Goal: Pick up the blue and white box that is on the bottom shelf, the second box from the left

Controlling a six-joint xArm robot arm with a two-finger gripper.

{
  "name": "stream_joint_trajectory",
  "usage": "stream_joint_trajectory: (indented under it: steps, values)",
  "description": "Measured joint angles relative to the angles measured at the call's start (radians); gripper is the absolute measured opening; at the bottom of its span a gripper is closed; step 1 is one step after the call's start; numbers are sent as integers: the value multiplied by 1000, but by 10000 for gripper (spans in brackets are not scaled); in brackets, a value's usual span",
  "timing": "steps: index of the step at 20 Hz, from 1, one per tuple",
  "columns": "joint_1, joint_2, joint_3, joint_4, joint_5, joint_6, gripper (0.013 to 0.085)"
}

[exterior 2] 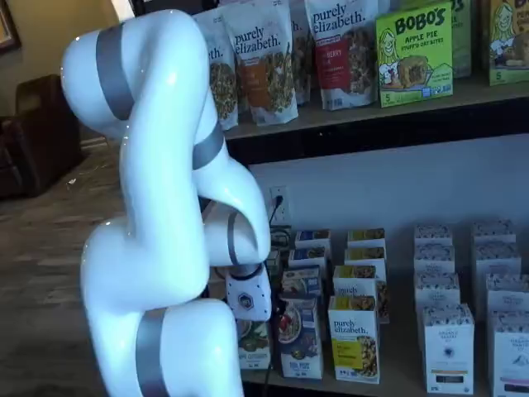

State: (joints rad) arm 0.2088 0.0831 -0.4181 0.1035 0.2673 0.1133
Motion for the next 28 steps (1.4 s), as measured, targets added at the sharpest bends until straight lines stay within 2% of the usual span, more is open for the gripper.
stream_joint_trajectory:
  steps: [6,11,15,17,19,22,28]
  values:
    - [0,87,-60,-85,-29,82,850]
    - [-3,154,-127,-75,-20,68,850]
    - [-10,221,-205,-145,4,130,850]
    - [-9,253,-239,-162,12,147,850]
    - [-5,288,-275,-157,17,147,850]
    - [-3,343,-327,-128,22,120,850]
    - [-14,449,-430,-52,11,36,850]
